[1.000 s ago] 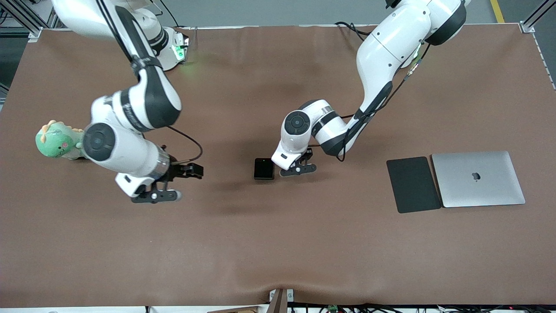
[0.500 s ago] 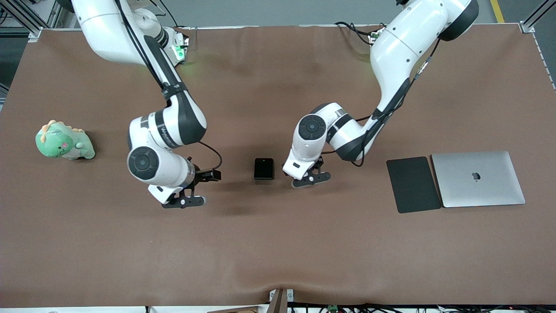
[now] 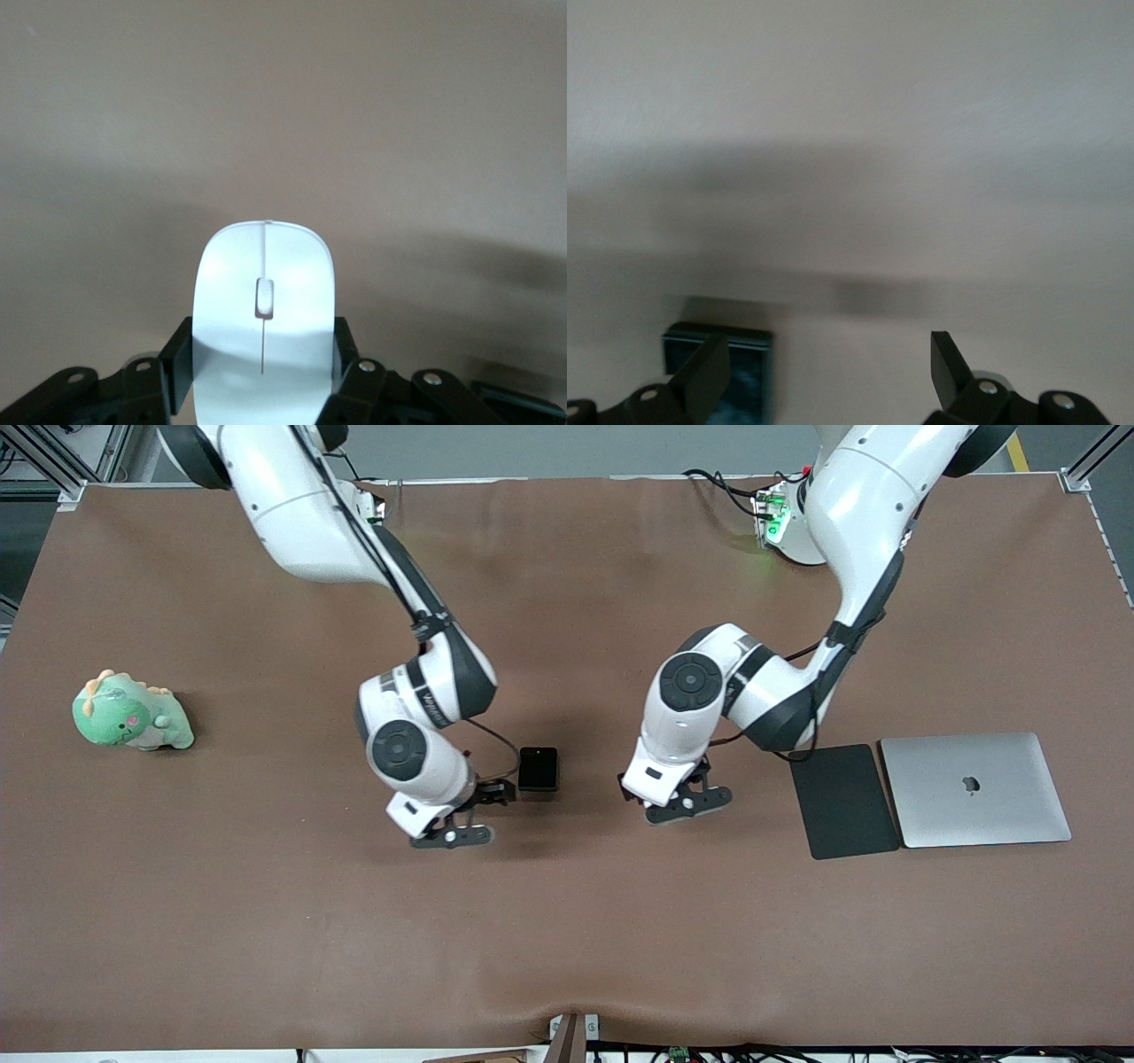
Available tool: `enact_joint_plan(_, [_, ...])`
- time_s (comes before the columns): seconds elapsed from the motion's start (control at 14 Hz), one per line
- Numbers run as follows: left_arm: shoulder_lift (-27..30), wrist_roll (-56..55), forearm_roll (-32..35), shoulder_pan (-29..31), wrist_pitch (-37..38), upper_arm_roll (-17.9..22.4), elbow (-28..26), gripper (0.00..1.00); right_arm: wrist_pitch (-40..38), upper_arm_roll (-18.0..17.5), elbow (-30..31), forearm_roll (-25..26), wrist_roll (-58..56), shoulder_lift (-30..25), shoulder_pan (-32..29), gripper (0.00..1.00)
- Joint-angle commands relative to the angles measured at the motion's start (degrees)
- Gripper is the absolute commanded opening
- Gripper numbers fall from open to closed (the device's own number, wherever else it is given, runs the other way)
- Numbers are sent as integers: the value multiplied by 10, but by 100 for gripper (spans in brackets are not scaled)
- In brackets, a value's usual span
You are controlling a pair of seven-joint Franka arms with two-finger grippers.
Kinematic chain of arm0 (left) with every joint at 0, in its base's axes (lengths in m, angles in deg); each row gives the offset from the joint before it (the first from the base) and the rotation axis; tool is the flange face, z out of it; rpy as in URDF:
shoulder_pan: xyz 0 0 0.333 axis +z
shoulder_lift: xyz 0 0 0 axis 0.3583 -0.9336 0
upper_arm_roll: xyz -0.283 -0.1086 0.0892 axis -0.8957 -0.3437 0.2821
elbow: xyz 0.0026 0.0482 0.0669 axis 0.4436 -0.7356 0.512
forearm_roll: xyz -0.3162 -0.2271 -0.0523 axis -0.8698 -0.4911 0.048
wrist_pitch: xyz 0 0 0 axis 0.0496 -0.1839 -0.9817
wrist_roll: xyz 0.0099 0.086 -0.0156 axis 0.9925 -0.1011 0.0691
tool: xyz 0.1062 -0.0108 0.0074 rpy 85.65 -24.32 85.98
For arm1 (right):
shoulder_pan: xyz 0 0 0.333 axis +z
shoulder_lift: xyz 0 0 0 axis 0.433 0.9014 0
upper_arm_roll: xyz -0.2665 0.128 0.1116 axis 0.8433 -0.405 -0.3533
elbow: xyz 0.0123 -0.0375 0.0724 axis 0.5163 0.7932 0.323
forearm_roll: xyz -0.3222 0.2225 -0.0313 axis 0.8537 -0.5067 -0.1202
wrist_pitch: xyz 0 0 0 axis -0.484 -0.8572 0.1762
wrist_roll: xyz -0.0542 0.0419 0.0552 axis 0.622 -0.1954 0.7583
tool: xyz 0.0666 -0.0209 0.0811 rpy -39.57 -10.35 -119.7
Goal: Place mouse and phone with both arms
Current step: 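Carry the mouse toward the pad while the right gripper grasps the phone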
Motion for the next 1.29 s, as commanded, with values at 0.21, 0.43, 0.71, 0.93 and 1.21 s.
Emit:
enact_joint_plan(0.21, [39, 125, -31, 76, 30, -16, -11, 57, 16, 6, -47, -3, 45, 48, 45, 100])
enact_joint_plan(0.43, [49, 206, -65, 121, 51, -23, -11, 57, 24, 6, -48, -3, 65, 58, 54, 100])
enact_joint_plan(0.71, [57, 285, -66, 201, 84, -39, -19, 59, 37, 6, -46, -2, 93, 67, 65, 100])
enact_joint_plan(0.93, [56, 330, -66, 278, 84, -60, -42, 58, 45, 6, -43, -2, 93, 72, 65, 100])
enact_joint_plan(1.21, [51, 340, -64, 341, 43, -60, -94, 57, 45, 6, -42, -7, 99, 76, 69, 100])
